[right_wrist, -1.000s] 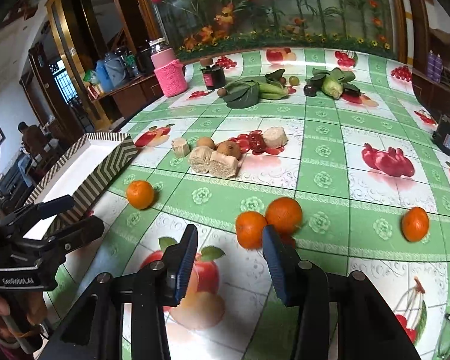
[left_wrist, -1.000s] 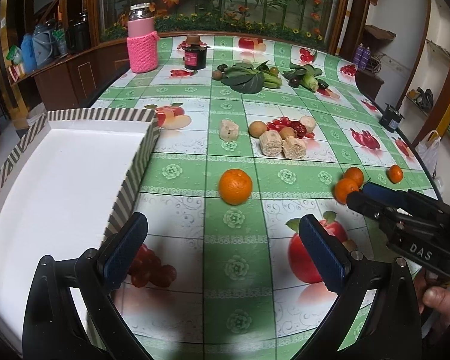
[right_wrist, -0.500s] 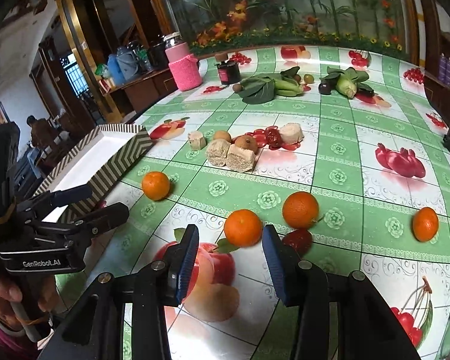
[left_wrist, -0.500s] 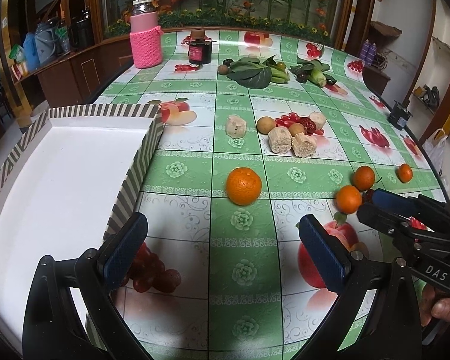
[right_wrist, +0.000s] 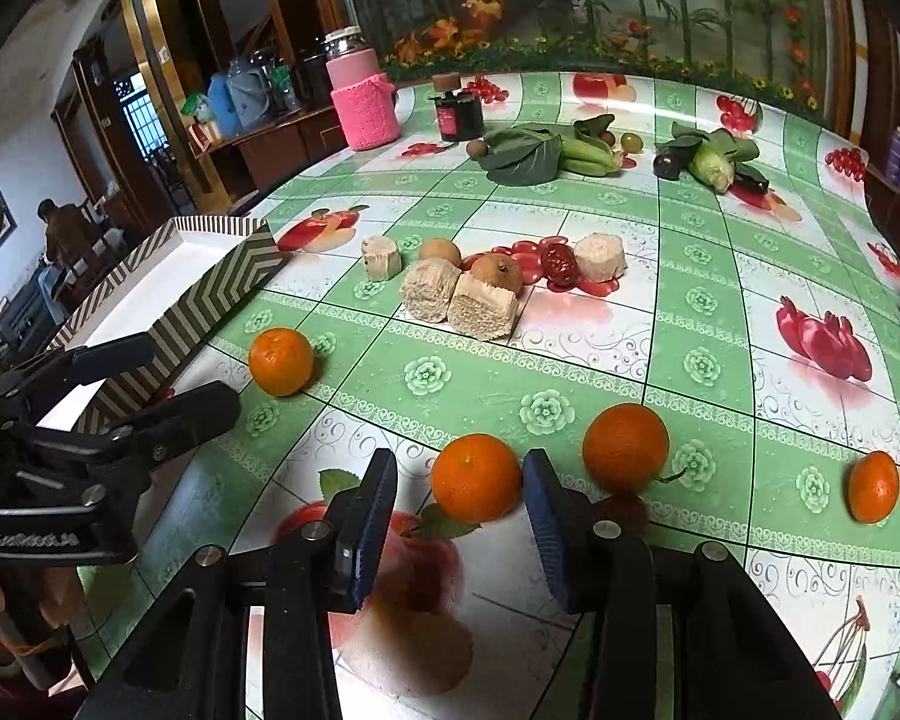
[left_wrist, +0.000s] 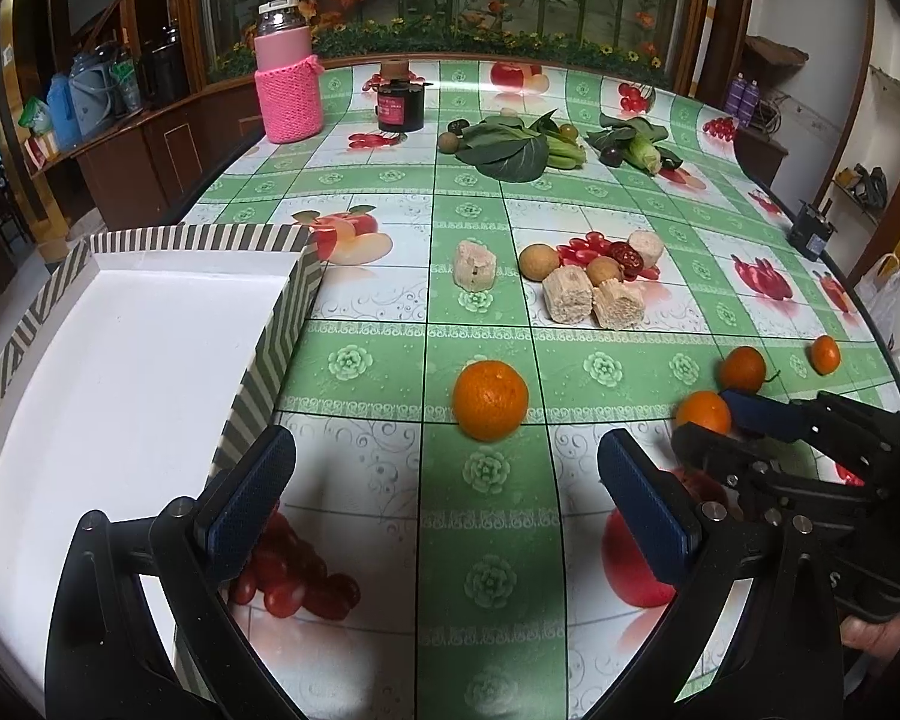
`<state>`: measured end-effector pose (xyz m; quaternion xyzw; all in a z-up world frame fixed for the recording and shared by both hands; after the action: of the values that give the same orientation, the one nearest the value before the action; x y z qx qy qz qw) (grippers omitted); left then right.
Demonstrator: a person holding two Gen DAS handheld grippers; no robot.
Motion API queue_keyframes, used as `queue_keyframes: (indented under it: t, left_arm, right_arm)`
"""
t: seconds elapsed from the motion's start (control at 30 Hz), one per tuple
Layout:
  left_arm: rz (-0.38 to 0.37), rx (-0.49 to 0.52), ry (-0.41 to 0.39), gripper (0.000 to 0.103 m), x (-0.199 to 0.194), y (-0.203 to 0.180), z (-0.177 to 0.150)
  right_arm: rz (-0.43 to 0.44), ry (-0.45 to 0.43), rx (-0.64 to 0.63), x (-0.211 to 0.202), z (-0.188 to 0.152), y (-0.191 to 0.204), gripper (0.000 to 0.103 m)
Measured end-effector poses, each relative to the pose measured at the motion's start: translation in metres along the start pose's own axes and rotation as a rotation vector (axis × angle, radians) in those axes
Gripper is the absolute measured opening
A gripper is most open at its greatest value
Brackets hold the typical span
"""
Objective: Organize fruits
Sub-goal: 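Move the left tool toward one orange while the right tool approaches another orange, then close the left tool on an orange while the right tool closes on another orange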
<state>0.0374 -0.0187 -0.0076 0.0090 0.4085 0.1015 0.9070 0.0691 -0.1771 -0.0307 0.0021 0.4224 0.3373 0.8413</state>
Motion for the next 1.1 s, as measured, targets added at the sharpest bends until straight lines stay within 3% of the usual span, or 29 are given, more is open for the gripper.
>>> queue_keyframes:
  t: [0.43,0.57,0.63,0.7,1.1]
  left_arm:
    - [0.036,0.020,0.026,0.102,0.023,-0.013,0.009]
    - [0.033,0.030,0.042,0.087,0.030,-0.015,0.009]
    - [0.025,0.036,0.059,0.064,0.035,-0.016,0.009]
    - [-0.006,0.025,0.082,0.034,0.042,-0.016,0.007]
    - [-0.089,-0.019,0.061,0.032,0.005,-0.006,0.004]
  right_arm:
    - [0.008,0.008,0.007,0.006,-0.003,-0.002,0.035]
    - [-0.005,0.012,-0.007,0.007,-0.002,-0.001,0.031]
    - [-0.003,0.013,-0.006,0.008,-0.002,0.000,0.030]
    - [0.009,0.011,0.004,0.008,-0.002,-0.001,0.030]
    - [0.049,-0.026,0.009,-0.009,-0.001,0.016,0.030]
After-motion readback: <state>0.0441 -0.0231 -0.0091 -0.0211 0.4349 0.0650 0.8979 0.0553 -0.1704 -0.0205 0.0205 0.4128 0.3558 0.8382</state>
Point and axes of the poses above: each gripper's, at about its wrist camera, not at the fingertips, and x roughly the way its jaws point, y to its left, z to its top, the point moved 3 cm from there along x, roughly the way its jaws point, and after that the axes turned 10 degrees about z, right-handed, at the moved point
